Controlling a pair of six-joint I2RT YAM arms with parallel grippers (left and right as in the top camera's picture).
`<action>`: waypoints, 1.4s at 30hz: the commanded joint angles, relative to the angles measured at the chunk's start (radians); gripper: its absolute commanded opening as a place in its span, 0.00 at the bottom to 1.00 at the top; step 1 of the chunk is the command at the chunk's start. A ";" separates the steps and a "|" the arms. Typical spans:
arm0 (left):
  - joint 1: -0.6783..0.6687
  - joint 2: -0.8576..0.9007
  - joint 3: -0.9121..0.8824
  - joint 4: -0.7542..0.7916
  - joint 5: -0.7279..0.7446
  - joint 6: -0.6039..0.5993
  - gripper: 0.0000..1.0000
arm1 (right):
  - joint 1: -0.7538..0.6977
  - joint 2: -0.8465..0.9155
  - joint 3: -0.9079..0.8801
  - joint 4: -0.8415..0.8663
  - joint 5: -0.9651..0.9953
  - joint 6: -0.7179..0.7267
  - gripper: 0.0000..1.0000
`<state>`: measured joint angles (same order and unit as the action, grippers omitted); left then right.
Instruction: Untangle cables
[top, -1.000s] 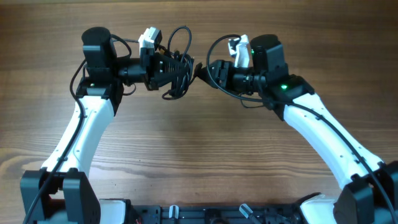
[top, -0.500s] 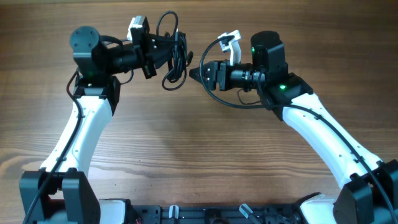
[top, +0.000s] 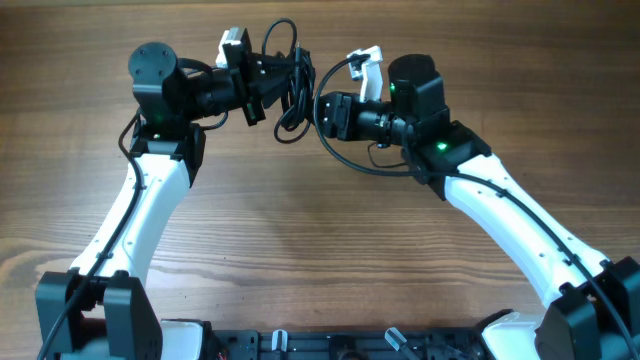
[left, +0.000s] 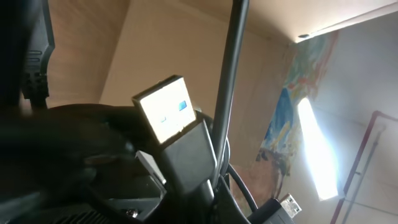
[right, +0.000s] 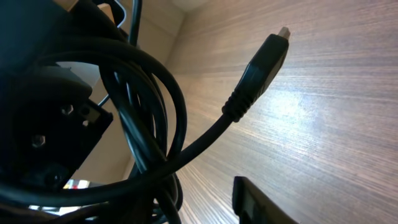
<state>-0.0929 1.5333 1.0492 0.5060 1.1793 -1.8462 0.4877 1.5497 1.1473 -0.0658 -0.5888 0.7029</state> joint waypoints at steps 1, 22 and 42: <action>-0.014 -0.013 0.016 0.011 0.019 -0.025 0.06 | 0.017 0.037 0.018 0.002 0.097 0.034 0.32; 0.090 -0.013 0.016 -0.005 0.047 0.296 0.04 | -0.072 0.038 0.018 -0.494 0.270 -0.108 0.04; 0.126 -0.013 0.016 -0.016 0.057 0.351 0.04 | -0.192 0.038 0.023 -0.766 0.312 -0.372 0.24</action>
<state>0.0055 1.5536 1.0264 0.4728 1.2678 -1.5249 0.3088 1.5681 1.1839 -0.8383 -0.2424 0.4637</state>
